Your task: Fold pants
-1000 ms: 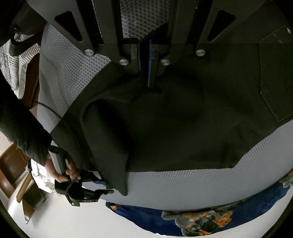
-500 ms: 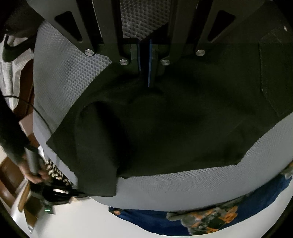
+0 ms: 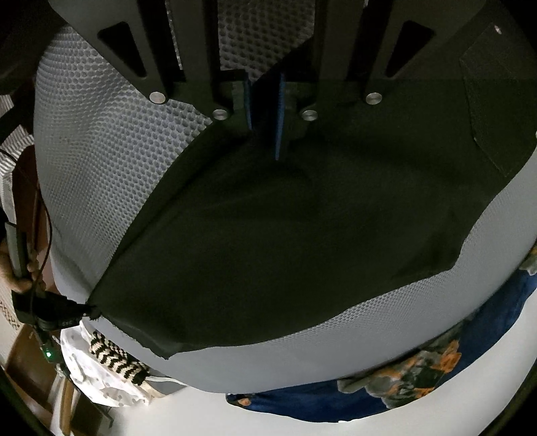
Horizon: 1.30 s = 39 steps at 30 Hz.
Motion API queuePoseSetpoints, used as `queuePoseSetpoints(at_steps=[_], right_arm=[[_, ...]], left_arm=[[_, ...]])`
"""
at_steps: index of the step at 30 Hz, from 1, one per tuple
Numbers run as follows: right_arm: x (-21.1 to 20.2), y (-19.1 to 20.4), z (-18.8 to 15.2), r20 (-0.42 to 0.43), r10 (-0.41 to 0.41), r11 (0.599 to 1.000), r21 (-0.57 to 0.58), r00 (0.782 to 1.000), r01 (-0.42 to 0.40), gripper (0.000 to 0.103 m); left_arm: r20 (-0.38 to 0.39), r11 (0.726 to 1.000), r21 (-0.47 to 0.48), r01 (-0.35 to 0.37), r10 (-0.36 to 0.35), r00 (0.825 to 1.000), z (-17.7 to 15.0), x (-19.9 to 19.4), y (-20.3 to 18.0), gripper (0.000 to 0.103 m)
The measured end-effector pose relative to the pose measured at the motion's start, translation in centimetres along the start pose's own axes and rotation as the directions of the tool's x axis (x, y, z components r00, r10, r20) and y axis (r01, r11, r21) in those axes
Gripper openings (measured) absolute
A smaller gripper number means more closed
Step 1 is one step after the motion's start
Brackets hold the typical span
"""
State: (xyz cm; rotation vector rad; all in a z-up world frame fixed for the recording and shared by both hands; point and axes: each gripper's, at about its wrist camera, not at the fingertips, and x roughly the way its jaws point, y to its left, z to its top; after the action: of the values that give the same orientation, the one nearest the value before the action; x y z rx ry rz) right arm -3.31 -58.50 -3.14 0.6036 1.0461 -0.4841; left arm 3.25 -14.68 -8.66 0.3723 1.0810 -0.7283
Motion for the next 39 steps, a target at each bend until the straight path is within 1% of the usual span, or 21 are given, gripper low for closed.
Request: queuePoseSetpoints(at_steps=[3,5,8,11,12,13,15,18,21,23,24,26,27,30,32,34,36,37,38,39], right_arm=[[-0.9,0.0,0.0,0.028,0.008,1.000,0.001,1.000,-0.008,0.002],[-0.7,-0.2,0.1,0.021,0.001,1.000,0.001,1.000,-0.001,0.002],[0.5,-0.2,-0.2,-0.004,-0.020,1.000,-0.016,1.000,0.019,0.002],[0.4,-0.1,-0.1,0.011,-0.010,1.000,-0.003,1.000,0.010,0.002],[0.4,0.0,-0.1,0.014,-0.011,1.000,-0.008,1.000,0.011,0.002],[0.4,0.1,0.0,0.014,-0.015,1.000,-0.017,1.000,0.015,0.002],[0.4,0.1,0.1,0.012,-0.016,1.000,-0.019,1.000,0.017,0.002],[0.7,0.0,0.1,0.007,-0.022,1.000,-0.012,1.000,0.022,0.002],[0.9,-0.2,0.2,-0.012,-0.015,1.000,-0.012,1.000,0.014,0.002],[0.9,-0.4,0.6,-0.038,0.007,1.000,-0.001,0.999,-0.007,0.008],[0.8,-0.4,0.8,-0.047,0.006,1.000,-0.004,0.999,-0.006,0.017],[-0.1,-0.4,1.3,-0.035,-0.017,1.000,-0.013,0.999,0.017,0.031],[-0.6,-0.4,1.7,-0.018,-0.016,1.000,-0.015,1.000,0.016,0.032],[-1.5,0.0,3.5,0.004,0.034,0.999,-0.026,0.999,-0.034,0.032],[-1.5,1.1,5.2,-0.008,0.093,0.994,-0.061,0.996,-0.093,0.032],[-0.8,2.5,7.1,-0.039,0.153,0.983,-0.101,0.987,-0.156,0.032],[0.7,3.9,9.0,-0.089,0.215,0.966,-0.124,0.972,-0.225,0.032],[2.1,4.6,10.0,-0.128,0.238,0.959,-0.128,0.963,-0.254,0.032],[3.0,5.0,10.6,-0.145,0.242,0.956,-0.132,0.959,-0.261,0.031],[4.4,5.6,11.4,-0.180,0.252,0.951,-0.137,0.951,-0.278,0.031]], left_arm=[[-0.001,0.999,0.032,-0.019,0.019,1.000,0.1,0.1,-0.4,0.013],[0.001,0.999,0.042,-0.021,0.020,1.000,0.2,0.3,-0.6,0.014],[-0.004,0.999,0.050,-0.012,0.012,1.000,0.4,0.3,-0.6,0.014],[-0.014,0.999,0.047,0.005,-0.005,1.000,0.3,0.2,-0.3,0.018],[-0.021,0.999,0.040,0.012,-0.011,1.000,0.3,0.0,-0.1,0.023],[-0.028,0.999,0.032,0.014,-0.013,1.000,0.3,-0.1,0.2,0.033],[-0.029,1.000,0.013,0.029,-0.028,0.999,-0.1,-0.9,0.8,0.041],[-0.008,0.998,-0.027,0.061,-0.062,0.998,-1.0,-2.4,2.3,0.046],[0.015,0.993,-0.096,0.066,-0.065,0.998,-1.9,-3.6,4.3,0.050],[0.029,0.986,-0.149,0.070,-0.066,0.997,-2.2,-4.0,5.6,0.050],[0.040,0.980,-0.189,0.060,-0.053,0.998,-2.2,-4.4,6.4,0.050],[0.068,0.969,-0.244,0.040,-0.024,0.997,-2.0,-4.9,7.7,0.050],[0.086,0.959,-0.280,0.032,-0.008,0.996,-1.8,-5.2,8.6,0.050],[0.129,0.936,-0.352,0.008,0.040,0.991,-1.2,-5.7,10.3,0.050],[0.148,0.924,-0.383,0.005,0.056,0.987,-0.7,-5.8,11.0,0.050],[0.142,0.912,-0.410,-0.001,0.065,0.988,-0.2,-5.4,11.6,0.050],[0.130,0.901,-0.433,-0.012,0.076,0.989,0.1,-5.0,12.1,0.050],[0.120,0.894,-0.447,-0.021,0.083,0.989,0.1,-4.8,12.3,0.050],[0.112,0.888,-0.459,-0.025,0.086,0.990,0.1,-4.5,12.5,0.050],[0.109,0.884,-0.467,-0.026,0.087,0.990,0.1,-4.4,12.6,0.050]])
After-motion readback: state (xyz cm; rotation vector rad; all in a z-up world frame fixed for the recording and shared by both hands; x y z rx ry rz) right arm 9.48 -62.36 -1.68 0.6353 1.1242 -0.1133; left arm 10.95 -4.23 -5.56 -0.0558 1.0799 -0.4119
